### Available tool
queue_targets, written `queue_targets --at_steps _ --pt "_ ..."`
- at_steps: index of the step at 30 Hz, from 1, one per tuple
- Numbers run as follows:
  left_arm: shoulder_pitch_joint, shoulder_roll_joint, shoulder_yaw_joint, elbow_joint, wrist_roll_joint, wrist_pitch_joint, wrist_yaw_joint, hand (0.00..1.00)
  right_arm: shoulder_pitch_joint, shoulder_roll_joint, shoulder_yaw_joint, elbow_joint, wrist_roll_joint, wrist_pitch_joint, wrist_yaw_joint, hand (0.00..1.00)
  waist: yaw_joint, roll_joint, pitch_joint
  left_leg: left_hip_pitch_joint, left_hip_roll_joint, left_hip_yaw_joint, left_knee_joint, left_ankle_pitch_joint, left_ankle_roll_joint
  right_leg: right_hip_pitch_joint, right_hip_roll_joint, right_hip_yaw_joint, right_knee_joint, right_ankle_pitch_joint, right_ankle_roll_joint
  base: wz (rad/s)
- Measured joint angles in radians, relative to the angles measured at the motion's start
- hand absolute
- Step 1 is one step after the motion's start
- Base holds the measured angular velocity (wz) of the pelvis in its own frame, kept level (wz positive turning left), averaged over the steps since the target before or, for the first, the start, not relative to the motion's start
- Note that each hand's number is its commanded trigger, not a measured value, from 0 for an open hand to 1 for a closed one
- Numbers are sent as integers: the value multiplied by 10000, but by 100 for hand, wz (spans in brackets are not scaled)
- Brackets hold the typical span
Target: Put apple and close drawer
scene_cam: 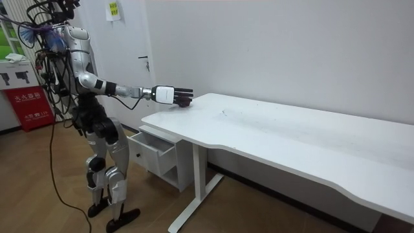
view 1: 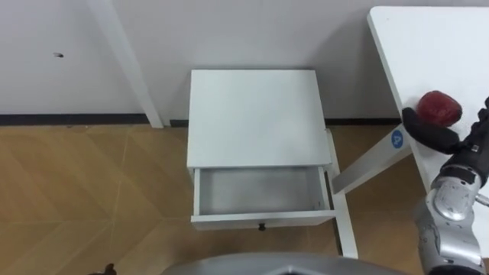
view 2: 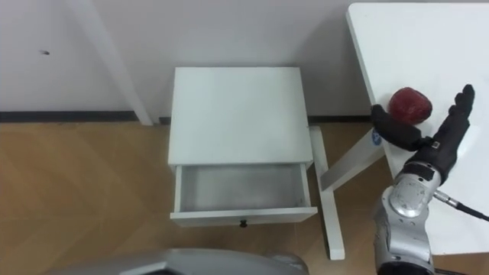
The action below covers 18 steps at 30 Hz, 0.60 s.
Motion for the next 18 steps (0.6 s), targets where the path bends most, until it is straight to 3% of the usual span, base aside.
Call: queue_targets --at_steps 9,18 --pt "2 -21 247 -25 27 107 -269 0 -46 -23 -514 1 16 8 -208 0 11 82 -10 -24 0 -3 5 -1 -1 -17 1 -11 3 0 0 0" --pt "-1 -32 442 -116 41 152 -485 0 -178 -390 -534 1 23 49 -268 0 82 106 -27 -86 2 -18 13 -1 -1 -54 -2 -56 5 0 0 0"
